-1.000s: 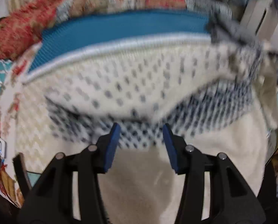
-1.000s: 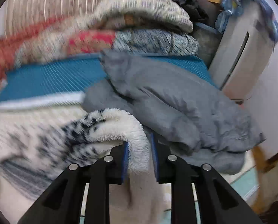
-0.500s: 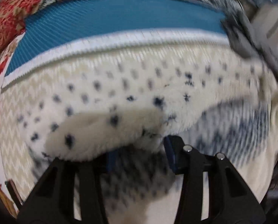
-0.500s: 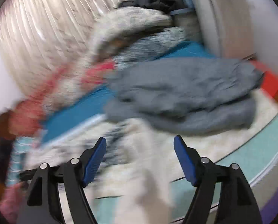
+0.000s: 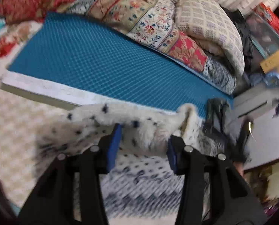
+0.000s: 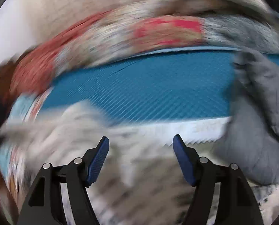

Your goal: Fold large clothes

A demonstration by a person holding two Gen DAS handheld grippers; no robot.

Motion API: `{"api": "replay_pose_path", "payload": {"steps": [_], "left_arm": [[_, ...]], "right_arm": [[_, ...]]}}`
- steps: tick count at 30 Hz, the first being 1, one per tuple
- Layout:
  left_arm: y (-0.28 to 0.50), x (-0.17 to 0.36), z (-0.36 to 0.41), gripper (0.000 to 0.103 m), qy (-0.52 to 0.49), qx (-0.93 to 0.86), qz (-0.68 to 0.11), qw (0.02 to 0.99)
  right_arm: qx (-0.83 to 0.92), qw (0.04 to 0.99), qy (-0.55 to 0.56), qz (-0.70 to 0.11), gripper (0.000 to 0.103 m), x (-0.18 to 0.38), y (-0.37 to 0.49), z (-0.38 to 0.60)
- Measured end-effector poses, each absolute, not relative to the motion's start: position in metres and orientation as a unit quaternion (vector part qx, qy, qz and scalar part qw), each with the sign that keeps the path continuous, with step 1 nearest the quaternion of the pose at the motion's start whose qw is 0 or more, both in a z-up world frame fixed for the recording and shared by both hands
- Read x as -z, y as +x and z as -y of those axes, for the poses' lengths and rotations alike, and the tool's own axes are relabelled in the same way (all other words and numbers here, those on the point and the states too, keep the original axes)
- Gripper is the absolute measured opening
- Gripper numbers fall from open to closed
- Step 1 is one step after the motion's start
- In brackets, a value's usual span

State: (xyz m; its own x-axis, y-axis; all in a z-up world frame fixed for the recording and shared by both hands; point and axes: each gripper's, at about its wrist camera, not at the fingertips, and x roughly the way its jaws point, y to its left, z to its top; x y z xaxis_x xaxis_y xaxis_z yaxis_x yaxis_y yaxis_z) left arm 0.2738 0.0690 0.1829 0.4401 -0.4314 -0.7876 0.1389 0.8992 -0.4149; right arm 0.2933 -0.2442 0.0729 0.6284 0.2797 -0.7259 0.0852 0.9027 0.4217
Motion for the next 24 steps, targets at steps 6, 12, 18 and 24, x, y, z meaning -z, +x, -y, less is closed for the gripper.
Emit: {"api": "replay_pose_path", "payload": {"steps": [6,12,18,24], "left_arm": [[0.189,-0.157,-0.135,0.061,-0.047,0.158,-0.536,0.828],[0.173,-0.146,-0.169,0.061,-0.078,0.121,-0.551,0.822],[0.143,-0.168,-0.154,0.061,-0.064,0.113,-0.512,0.849],[0.074,-0.151,-0.202,0.061,-0.040,0.031,-0.512,0.858]], "right_arm": [[-0.153,0.898,0.125,-0.393,0.059,-0.079,0.192,0.201],[-0.322,0.822,0.081,-0.463,0.059,-0.058,0.142,0.126],[-0.252,0.791,0.083,-0.552,0.059,-0.014,0.240,0.084],[-0.118,0.807,0.329,-0.476,0.061,-0.044,0.322,0.145]]}}
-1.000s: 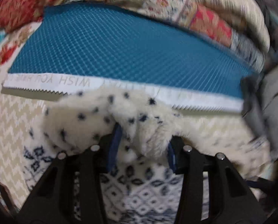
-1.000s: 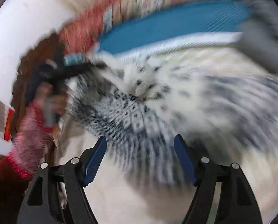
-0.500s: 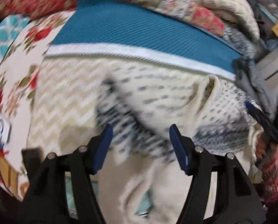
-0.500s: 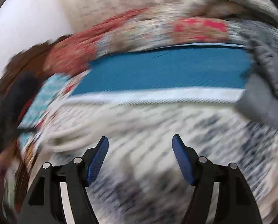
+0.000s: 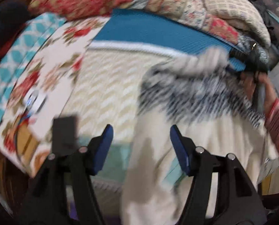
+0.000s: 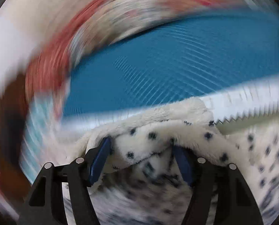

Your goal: Fold large clothes

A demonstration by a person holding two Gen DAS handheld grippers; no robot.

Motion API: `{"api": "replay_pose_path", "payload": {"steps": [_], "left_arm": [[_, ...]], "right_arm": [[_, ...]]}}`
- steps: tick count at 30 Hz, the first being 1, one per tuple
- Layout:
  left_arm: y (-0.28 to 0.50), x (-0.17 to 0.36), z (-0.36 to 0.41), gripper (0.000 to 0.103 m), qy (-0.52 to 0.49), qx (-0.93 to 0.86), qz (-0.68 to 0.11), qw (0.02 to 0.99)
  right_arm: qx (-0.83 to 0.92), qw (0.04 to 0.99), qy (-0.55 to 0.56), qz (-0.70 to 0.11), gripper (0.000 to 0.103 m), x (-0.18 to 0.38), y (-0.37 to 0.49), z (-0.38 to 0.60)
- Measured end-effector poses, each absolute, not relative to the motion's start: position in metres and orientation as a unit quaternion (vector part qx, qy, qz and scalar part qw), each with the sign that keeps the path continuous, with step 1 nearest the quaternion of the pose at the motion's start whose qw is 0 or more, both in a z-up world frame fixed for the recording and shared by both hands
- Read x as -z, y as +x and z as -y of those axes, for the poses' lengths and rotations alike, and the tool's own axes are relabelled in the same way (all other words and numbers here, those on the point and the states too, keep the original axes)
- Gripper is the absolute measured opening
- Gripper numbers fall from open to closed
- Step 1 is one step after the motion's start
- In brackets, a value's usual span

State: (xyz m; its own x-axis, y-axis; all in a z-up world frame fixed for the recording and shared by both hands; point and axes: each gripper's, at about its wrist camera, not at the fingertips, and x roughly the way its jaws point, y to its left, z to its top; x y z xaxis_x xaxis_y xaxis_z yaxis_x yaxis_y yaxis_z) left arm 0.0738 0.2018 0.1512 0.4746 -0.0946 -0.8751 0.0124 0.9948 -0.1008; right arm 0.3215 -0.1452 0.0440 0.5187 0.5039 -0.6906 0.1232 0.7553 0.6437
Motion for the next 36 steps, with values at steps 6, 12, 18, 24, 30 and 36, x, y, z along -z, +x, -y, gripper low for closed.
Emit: {"api": "replay_pose_path", "payload": {"steps": [6,12,18,24,30,36], "left_arm": [[0.048,-0.102,-0.215,0.065,-0.054,0.038,-0.570,0.819],[0.036,-0.077,-0.218,0.059,-0.099,0.061,-0.585,0.802],[0.039,-0.098,-0.251,0.007,-0.099,0.021,-0.552,0.828],[0.048,-0.164,-0.295,0.008,-0.171,-0.012,-0.481,0.860],[0.040,-0.184,-0.265,0.007,-0.255,0.098,-0.490,0.828],[0.034,-0.218,-0.201,0.008,-0.253,0.157,-0.487,0.821]], "right_arm": [[-0.240,0.827,0.201,-0.466,0.061,-0.068,0.219,0.117],[-0.380,0.802,-0.014,-0.462,0.061,-0.056,0.055,0.057],[-0.350,0.756,-0.108,-0.542,0.061,0.006,-0.045,0.071],[-0.365,0.725,-0.134,-0.568,0.060,-0.017,-0.088,0.084],[-0.363,0.829,-0.103,-0.413,0.060,-0.106,-0.078,0.067],[-0.394,0.850,-0.088,-0.338,0.060,-0.123,-0.028,-0.033]]}}
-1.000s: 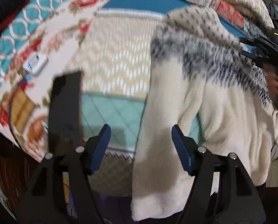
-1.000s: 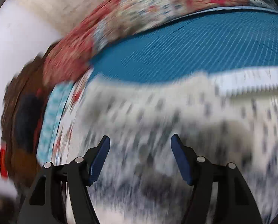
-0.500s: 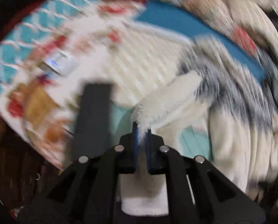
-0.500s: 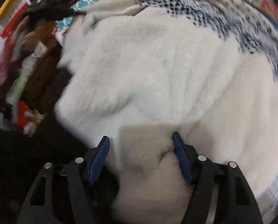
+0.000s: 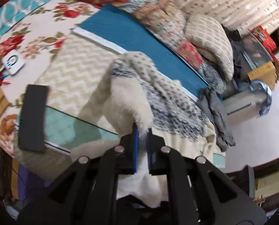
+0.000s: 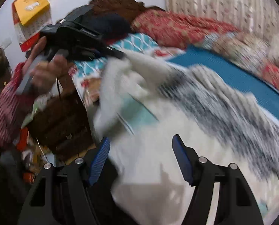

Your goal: Fold large clothes

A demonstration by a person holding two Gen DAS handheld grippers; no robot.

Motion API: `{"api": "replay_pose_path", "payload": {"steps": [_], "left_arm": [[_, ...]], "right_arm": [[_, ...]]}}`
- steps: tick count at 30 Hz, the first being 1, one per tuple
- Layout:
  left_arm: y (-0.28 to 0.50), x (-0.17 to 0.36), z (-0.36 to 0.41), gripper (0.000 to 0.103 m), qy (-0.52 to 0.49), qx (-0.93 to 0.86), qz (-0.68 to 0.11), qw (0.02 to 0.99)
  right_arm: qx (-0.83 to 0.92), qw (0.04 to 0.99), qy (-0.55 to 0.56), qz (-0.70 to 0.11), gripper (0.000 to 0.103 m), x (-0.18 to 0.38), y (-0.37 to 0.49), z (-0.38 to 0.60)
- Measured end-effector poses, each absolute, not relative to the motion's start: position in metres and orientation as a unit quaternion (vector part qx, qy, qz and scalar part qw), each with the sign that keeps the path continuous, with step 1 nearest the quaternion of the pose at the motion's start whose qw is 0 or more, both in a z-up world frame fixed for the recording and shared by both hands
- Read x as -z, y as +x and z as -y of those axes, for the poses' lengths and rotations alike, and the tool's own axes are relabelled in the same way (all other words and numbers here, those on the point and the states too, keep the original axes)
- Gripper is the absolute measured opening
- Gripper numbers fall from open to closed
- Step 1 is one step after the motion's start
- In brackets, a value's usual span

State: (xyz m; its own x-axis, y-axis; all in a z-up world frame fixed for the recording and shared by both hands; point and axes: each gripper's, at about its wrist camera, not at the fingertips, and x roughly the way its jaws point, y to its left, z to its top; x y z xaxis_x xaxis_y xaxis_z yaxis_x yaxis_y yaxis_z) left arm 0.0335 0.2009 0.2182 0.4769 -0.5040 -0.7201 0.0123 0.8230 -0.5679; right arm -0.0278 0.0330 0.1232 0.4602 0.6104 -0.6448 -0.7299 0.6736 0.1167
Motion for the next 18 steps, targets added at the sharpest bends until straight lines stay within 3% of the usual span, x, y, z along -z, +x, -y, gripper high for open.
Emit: {"api": "replay_pose_path", "payload": {"steps": [3,4,5,6,13,18], "left_arm": [[0.036,-0.229,-0.174,0.008,-0.231,0.172,-0.491,0.822],[0.037,-0.233,-0.163,0.008,-0.222,0.175,-0.493,0.823],[0.038,-0.235,-0.158,0.008,-0.214,0.178,-0.493,0.824],[0.037,-0.238,-0.156,0.008,-0.200,0.176,-0.492,0.829],[0.050,-0.240,-0.180,0.012,-0.163,0.144,-0.455,0.863],[0.110,-0.189,-0.191,0.012,-0.157,0.075,-0.494,0.852]], "right_arm": [[-0.383,0.847,-0.063,-0.365,0.060,-0.108,0.009,-0.059],[-0.368,0.847,-0.042,-0.383,0.067,-0.101,0.027,-0.067],[-0.366,0.843,-0.023,-0.395,0.081,-0.098,0.039,-0.071],[-0.374,0.831,0.009,-0.413,0.104,-0.094,0.050,-0.061],[-0.263,0.862,0.202,-0.383,0.105,-0.101,0.110,0.116],[-0.062,0.853,0.265,-0.445,0.096,-0.037,0.127,0.234]]}}
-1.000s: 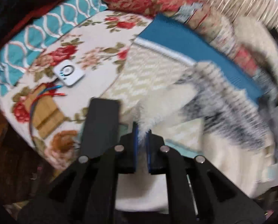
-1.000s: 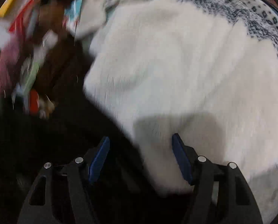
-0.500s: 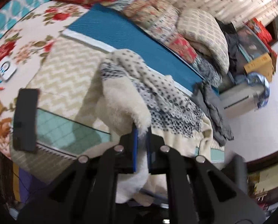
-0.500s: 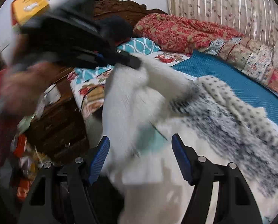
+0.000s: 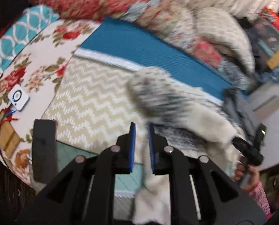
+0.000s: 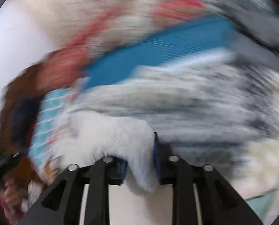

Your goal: Fold large clothes

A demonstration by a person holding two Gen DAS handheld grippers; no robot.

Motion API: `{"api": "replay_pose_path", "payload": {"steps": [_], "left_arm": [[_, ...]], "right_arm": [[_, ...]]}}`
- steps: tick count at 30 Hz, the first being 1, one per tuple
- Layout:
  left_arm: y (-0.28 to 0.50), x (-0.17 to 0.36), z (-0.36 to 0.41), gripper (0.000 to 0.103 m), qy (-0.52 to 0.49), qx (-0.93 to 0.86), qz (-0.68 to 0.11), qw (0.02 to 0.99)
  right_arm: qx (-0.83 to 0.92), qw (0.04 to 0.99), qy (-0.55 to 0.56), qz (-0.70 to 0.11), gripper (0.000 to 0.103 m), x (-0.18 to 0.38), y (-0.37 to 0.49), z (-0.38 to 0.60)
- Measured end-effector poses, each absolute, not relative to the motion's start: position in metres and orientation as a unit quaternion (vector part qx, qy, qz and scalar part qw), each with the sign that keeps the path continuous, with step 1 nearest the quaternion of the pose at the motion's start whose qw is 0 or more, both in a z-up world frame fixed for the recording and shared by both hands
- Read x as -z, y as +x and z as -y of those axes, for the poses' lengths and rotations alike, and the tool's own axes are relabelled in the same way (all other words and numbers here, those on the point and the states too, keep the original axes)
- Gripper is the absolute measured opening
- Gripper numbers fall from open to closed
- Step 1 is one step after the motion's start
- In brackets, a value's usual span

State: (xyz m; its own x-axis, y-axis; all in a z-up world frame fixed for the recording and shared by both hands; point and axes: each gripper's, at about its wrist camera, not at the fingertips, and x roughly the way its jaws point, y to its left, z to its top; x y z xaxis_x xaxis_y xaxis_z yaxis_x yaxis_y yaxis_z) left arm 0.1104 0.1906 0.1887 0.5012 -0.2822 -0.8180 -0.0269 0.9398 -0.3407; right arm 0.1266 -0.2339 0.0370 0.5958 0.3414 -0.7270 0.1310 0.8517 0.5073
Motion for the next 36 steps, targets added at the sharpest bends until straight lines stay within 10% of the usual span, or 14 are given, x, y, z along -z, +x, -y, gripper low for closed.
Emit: {"api": "replay_pose_path", "payload": {"steps": [8,11,15,17,18,19,25,36], "left_arm": [[0.207,-0.085,-0.172,0.012,-0.270,0.097,-0.578,0.764],[0.237,-0.072,-0.162,0.013,-0.306,0.110,-0.583,0.744],[0.262,-0.062,-0.150,0.013,-0.343,0.123,-0.582,0.727],[0.269,-0.062,-0.150,0.000,-0.361,0.119,-0.573,0.726],[0.271,-0.064,-0.154,0.000,-0.371,0.110,-0.566,0.728],[0.273,-0.067,-0.156,0.000,-0.374,0.104,-0.562,0.730],[0.258,-0.134,-0.218,0.000,-0.385,0.061,-0.496,0.776],[0.224,-0.143,-0.135,0.001,-0.126,0.085,-0.498,0.854]], "right_arm": [[-0.047,0.906,0.212,-0.364,0.077,-0.050,0.074,0.254],[-0.073,0.934,0.071,-0.341,0.052,-0.065,0.068,0.207],[-0.094,0.910,-0.012,-0.403,0.051,-0.043,0.106,0.174],[-0.097,0.894,0.004,-0.438,0.057,-0.027,0.132,0.178],[-0.110,0.887,0.026,-0.449,0.091,-0.023,0.141,0.181],[-0.135,0.879,0.060,-0.454,0.104,-0.025,0.144,0.187],[-0.383,0.797,0.284,-0.370,0.106,-0.067,0.115,0.228],[0.045,0.906,0.253,-0.337,0.101,-0.033,0.117,0.331]]}}
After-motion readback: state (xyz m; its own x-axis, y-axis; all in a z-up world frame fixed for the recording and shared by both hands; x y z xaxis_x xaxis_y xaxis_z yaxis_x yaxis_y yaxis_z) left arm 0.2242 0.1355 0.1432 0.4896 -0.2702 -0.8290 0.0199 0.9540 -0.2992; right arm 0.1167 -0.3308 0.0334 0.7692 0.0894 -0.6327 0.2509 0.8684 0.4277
